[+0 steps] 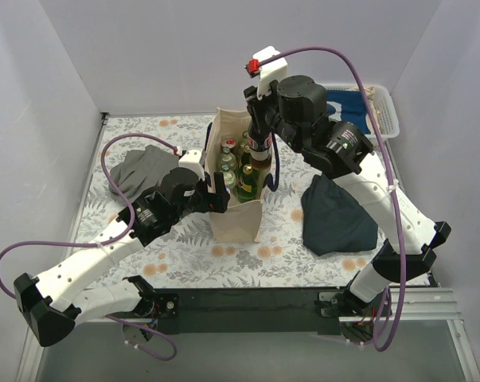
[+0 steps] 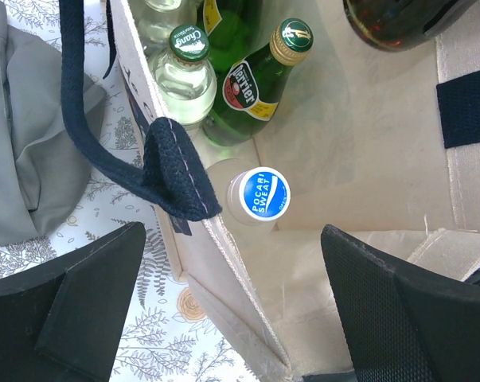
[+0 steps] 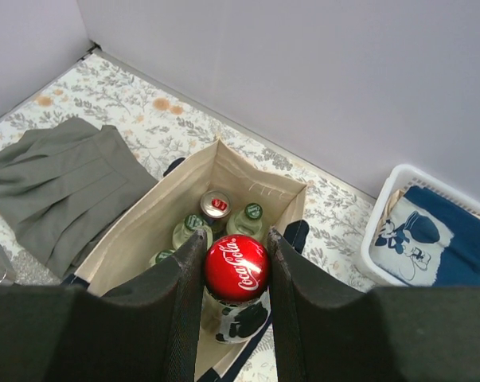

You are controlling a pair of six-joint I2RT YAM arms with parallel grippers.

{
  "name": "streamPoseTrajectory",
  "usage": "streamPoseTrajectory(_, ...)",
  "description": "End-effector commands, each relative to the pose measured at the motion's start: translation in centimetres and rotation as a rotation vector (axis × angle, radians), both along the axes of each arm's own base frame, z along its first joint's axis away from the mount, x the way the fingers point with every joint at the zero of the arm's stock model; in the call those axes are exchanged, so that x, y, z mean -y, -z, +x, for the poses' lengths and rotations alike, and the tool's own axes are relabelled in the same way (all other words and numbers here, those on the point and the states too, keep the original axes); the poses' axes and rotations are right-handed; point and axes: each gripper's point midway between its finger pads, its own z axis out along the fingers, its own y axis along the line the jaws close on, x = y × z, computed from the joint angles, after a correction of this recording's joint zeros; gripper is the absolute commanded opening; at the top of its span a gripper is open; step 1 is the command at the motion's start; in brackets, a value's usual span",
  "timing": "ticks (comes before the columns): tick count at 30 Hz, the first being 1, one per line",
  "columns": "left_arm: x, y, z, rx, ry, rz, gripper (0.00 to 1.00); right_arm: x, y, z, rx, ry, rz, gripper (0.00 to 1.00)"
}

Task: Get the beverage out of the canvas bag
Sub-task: Take out the drink from the canvas bag, then place the drink at the center of the board.

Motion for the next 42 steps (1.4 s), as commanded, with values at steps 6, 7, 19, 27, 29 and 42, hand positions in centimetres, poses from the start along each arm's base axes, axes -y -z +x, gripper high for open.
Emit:
streamPoseTrajectory(6, 0.2, -1.5, 0.3, 0.033, 0.009, -0.009, 0.91, 4.8, -13.2, -1.0, 0.317, 0.114, 0.281, 0.01)
streamPoseTrajectory(7, 0.3, -1.3, 0.3, 0.031, 0.011, -0.006, 0.91, 5.0, -13.4, -1.1, 0.323, 0.116, 0.283, 0.01)
streamPoseTrajectory(19, 0.2, -1.5, 0.3, 0.041, 0.008, -0.006, 0.91, 6.8, -14.8, -0.4, 0.39, 0.22, 0.272, 0.01)
streamPoseTrajectory(27, 0.2, -1.4, 0.4, 0.037, 0.011, -0.002, 0.91, 9.7, -12.6, 1.8, 0.353, 0.31, 0.268, 0.01)
streamPoseTrajectory(29, 0.2, -1.4, 0.3, 0.039, 0.012, -0.002, 0.91, 11.3, -11.5, 2.8, 0.329, 0.34, 0.273, 0.01)
streamPoseTrajectory(42, 0.7, -0.8, 0.7, 0.025, 0.013, 0.006, 0.92, 16.5, -2.4, 8.5, 0.142, 0.395, 0.312, 0.01)
